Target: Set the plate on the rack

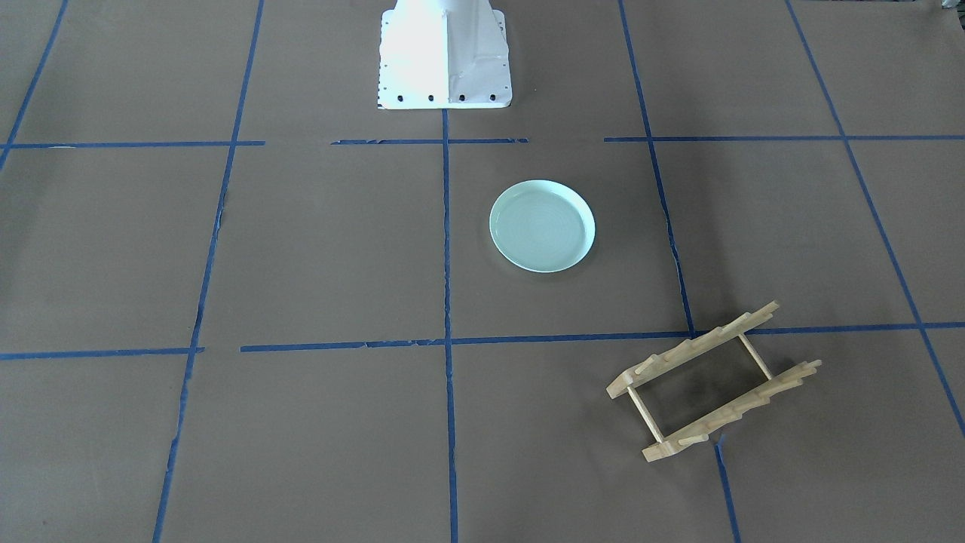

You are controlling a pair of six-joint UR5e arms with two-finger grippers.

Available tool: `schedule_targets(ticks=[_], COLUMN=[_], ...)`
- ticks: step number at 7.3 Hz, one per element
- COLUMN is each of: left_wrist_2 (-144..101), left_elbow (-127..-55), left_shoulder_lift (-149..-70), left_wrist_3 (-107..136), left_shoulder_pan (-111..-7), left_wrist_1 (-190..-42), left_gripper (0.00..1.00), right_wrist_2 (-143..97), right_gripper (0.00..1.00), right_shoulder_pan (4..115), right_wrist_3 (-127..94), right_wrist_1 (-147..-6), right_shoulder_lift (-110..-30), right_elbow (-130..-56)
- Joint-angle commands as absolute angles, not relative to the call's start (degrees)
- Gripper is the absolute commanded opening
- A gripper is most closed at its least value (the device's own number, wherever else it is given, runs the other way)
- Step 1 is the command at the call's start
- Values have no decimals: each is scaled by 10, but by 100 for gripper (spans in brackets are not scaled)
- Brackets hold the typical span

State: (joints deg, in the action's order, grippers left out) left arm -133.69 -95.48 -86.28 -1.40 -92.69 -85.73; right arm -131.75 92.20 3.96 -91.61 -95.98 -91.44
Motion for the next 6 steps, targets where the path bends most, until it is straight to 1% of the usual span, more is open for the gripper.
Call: schedule_targets(ticks=[1, 2, 4, 6], left_wrist_2=[-1336, -1338, -1336, -1334], left_elbow=[-956, -961, -981, -1041], left_shoulder_lift=[-869, -876, -923, -931], left_wrist_3=[-13, -13, -12, 23], left_shoulder_pan=[-925, -925, -915, -903], left_wrist_1=[-859, -860, -859, -856], left_gripper=[100, 100, 100, 100], right_wrist_2=[-1317, -1317, -1317, -1317], right_gripper=[100, 100, 100, 100], right_shoulder_pan=[922, 922, 922, 922], right_wrist_3=[40, 40, 40, 40], right_wrist_1=[-917, -916, -916, -916], right_shoulder_lift=[-960, -960, -960, -960], right_elbow=[-914, -915, -915, -915])
